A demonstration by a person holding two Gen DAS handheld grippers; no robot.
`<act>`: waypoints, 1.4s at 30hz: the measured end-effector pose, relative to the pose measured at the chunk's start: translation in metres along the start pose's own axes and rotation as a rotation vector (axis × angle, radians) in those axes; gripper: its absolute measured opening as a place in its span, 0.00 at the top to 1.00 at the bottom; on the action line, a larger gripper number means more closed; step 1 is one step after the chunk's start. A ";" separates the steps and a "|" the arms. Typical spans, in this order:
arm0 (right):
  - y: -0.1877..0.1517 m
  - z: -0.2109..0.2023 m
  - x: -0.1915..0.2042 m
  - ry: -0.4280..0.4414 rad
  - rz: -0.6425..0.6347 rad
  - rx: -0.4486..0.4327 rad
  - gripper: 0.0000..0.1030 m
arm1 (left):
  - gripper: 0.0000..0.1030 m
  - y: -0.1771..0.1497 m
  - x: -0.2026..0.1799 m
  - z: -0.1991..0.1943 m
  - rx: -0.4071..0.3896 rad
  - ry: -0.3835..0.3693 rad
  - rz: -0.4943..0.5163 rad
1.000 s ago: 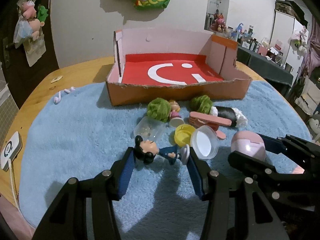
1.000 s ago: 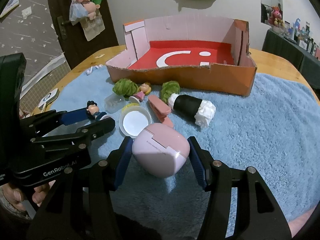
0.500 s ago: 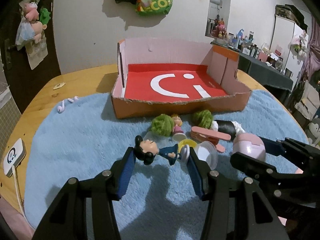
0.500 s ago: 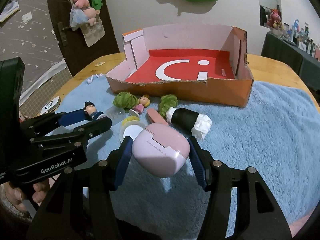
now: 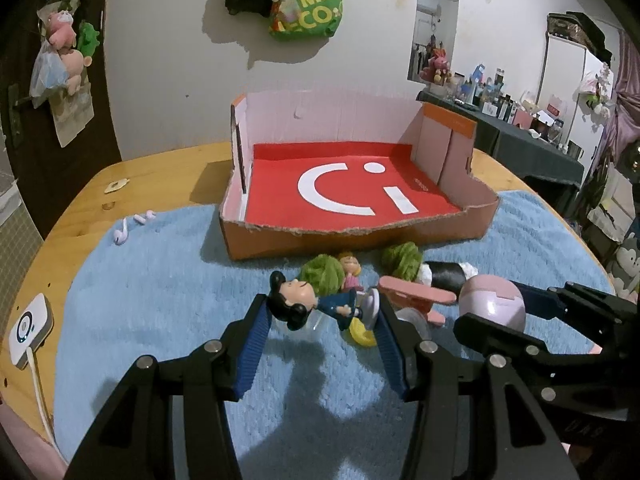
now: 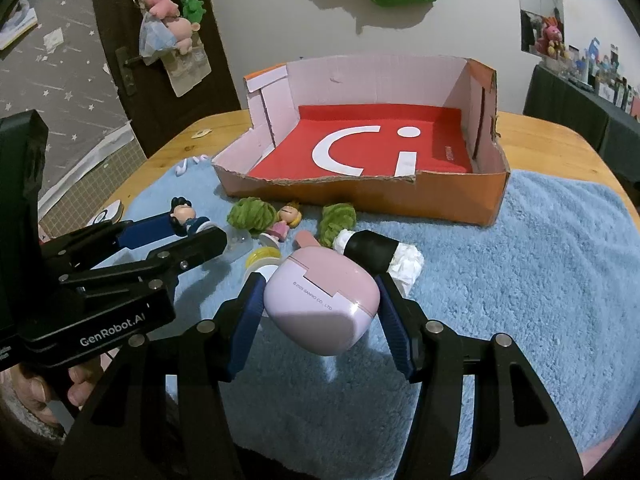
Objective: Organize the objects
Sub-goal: 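Lift the pink case with the right tool while the left tool lifts the figurine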
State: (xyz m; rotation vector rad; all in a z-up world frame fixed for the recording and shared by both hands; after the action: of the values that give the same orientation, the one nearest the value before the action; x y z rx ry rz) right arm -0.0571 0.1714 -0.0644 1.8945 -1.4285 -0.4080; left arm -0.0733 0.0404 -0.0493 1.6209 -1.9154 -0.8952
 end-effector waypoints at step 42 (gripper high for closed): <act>0.032 0.010 -0.011 0.007 0.013 -0.002 0.47 | 0.48 0.034 -0.003 0.010 -0.021 0.002 0.000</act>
State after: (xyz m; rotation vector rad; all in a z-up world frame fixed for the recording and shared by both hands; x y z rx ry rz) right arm -0.0893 0.1736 -0.0509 1.8818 -1.4353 -0.3965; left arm -0.1029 0.0477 -0.0311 1.6094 -1.8985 -0.9098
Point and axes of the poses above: each gripper's, at about its wrist camera, not at the fingertips, and z roughly the way its jaws point, x to its left, y to its top, the point moved 7 cm from there along z, roughly the way its jaws point, and after that the axes turned 1 degree about x, right-handed, at the moved point
